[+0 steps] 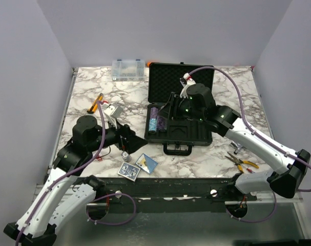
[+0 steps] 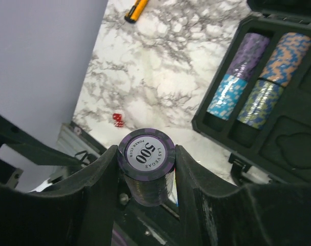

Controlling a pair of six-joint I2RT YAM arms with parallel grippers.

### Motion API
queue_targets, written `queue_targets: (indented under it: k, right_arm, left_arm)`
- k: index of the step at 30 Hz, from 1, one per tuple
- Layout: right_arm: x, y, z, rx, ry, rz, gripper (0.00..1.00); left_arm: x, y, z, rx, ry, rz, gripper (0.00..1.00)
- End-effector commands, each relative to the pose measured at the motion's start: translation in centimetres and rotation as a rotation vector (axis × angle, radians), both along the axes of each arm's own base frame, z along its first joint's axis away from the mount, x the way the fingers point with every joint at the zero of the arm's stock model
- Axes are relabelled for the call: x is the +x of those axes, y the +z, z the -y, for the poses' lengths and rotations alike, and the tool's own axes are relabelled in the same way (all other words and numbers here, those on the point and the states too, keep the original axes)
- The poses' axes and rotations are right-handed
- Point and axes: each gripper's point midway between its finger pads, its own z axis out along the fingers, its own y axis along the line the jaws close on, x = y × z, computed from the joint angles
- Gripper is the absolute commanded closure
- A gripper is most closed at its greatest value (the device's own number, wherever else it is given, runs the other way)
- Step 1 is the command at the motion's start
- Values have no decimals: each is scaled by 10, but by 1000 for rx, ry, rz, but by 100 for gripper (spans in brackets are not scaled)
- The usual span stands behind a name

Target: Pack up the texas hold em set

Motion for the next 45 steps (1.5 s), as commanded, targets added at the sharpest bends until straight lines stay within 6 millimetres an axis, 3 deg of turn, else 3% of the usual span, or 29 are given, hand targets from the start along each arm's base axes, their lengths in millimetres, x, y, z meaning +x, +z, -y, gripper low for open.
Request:
queue_targets:
  k: [1,8,17,20,30,34,40,45]
  right_arm:
    - [19,8,16,-137,-55,94,99]
    - [44,-23,48,-350,-148,35,99]
    - [87,-55,100,-535,-171,-15,99]
    - [100,-67,113,-599,-166,-30,99]
    - [121,-125,152,-713,-126,-178,100]
    - [119,-144,157,-738,-132,-237,99]
    - [90,-176,163,-748,-98,-342,99]
    - [72,-188,165,-735,-83,-381,99]
  left_arm:
    - [6,-23,-33,128,171,27,3]
    - [7,-33,-62,211,295,64,3]
    - [12,-46,-85,238,427,69,2]
    - [15,-56,-87,230,460,55,2]
    - [17,-61,-91,242,482,57,2]
    - [18,-62,-92,244,492,56,2]
    - [19,-62,-93,248,497,57,2]
    - [19,-62,-94,250,504,58,2]
